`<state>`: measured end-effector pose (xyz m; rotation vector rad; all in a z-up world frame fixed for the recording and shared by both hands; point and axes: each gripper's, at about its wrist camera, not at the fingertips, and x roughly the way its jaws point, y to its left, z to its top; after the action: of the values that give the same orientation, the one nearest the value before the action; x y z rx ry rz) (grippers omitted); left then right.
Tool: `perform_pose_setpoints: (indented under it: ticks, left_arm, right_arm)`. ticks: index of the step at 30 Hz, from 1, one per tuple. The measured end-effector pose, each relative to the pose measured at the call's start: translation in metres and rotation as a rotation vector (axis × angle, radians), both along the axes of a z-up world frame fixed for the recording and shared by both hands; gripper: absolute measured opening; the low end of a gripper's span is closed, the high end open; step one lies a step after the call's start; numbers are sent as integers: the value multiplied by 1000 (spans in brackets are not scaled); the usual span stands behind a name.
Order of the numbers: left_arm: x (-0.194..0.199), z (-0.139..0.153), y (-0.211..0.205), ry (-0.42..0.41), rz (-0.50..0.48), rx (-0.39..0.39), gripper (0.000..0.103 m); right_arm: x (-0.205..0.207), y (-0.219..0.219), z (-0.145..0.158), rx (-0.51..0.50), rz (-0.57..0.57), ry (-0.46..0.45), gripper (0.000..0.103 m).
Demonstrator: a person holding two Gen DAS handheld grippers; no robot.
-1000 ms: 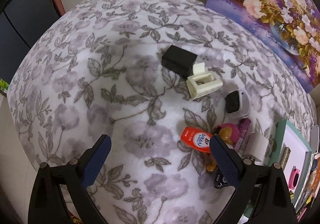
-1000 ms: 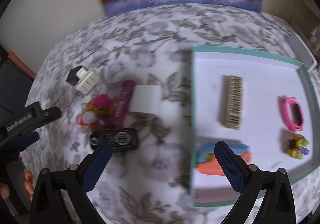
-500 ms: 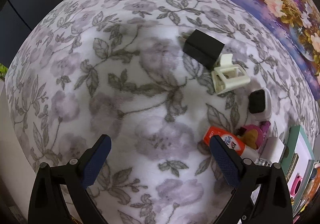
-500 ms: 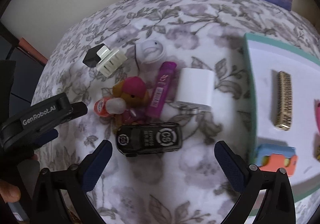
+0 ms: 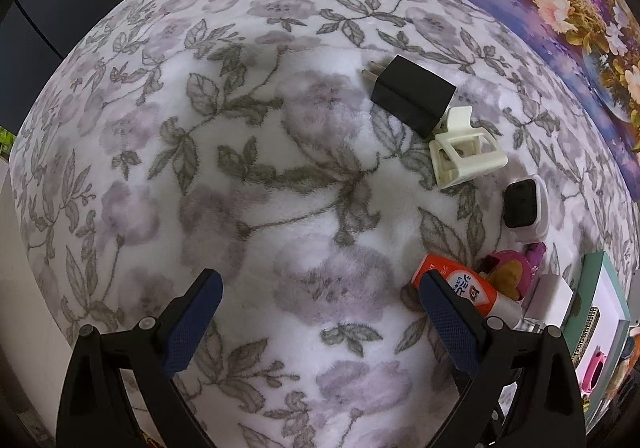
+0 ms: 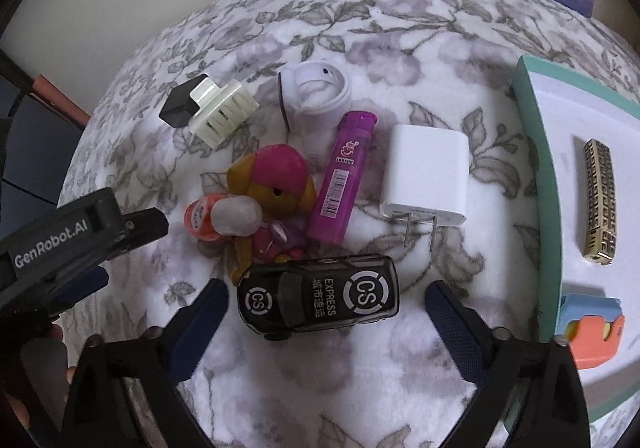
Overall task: Organize rigid objects
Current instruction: 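Move back to the pile and grasp the black toy car with the right tool, then lift the black car with the right tool while the left tool grasps the red bottle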
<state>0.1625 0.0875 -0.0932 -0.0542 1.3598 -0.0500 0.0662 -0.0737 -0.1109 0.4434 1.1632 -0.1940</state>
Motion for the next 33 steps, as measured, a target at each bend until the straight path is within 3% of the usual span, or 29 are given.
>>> perform_pose_setpoints:
  ticks: [6,18,26,33]
  left_arm:
    - [-2,3,-3,-7,-14,-1,99]
    - [0,8,-20,-11,-73,-68,99]
    - [-1,4,-51,1,-186,-168,99]
    - [-4,2,-76,-19,-297,-180,99]
  right_arm:
    - [2,7,5,11,27,-19,77]
    - [-7,-9,17,7,24,-31,77]
    - [-20,-40,39,6,-32,-61,77]
    - [-34,-70,52,15,-103,-83,77]
